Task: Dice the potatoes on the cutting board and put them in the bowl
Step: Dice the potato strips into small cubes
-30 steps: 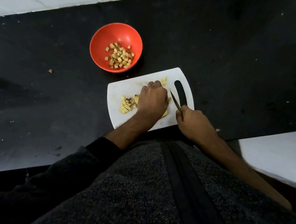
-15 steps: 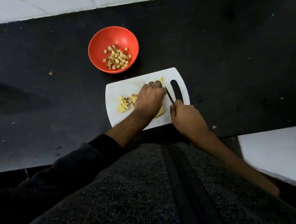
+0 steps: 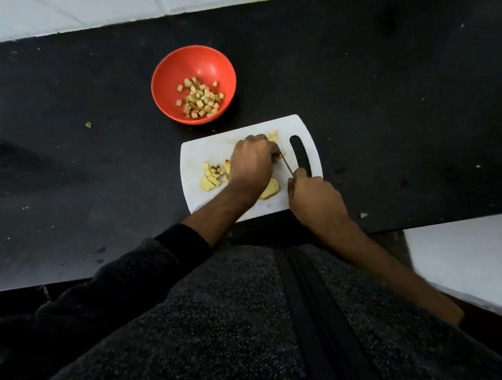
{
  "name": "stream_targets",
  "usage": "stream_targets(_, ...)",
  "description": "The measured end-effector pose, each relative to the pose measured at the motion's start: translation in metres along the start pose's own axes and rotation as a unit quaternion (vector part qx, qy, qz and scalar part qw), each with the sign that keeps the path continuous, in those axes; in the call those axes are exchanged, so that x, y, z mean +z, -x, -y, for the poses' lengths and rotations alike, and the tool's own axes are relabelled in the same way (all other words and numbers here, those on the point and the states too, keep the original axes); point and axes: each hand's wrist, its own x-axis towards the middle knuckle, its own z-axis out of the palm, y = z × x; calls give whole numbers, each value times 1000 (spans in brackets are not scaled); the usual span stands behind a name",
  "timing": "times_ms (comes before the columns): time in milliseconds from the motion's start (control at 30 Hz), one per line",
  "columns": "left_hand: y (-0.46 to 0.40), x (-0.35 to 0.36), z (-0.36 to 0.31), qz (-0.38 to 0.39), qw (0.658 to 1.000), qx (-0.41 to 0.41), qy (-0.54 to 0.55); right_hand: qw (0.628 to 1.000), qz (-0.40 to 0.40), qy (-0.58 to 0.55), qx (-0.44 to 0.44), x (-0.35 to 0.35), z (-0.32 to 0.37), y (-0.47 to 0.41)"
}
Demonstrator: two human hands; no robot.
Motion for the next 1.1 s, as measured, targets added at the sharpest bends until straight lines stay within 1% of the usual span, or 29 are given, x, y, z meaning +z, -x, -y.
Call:
stream_targets(300,-8,1,-1,9,1000,-1,-22,1000,27,-15,6,-5,4,-6)
stream_targets(400,-9,2,-1,16,1000,-8,-20,998,54,-41,19,-3,6,-12)
stream_targets(500,-7,4,0,2,1000,-29,-7,995,65,-71,31,0,5,-12)
stream_targets(633,-6,6,1,0,999,-42,12,996,67,-51,9,8,-3,8)
stream_targets(733,-8,6,2,7,999,-50,3,997,70,-24,8,8,-7,18)
stream_targets(800,-8,6,1,8,998,-55,-8,998,62,-29,13,1,-4,19)
stream_targets(933,-9,6,2,17,998,-60,-15,999,19,-41,5,-10,7,12)
stream_targets(1100,-9,6,2,37,997,-63,-3,998,31,-57,8,-7,12,-4)
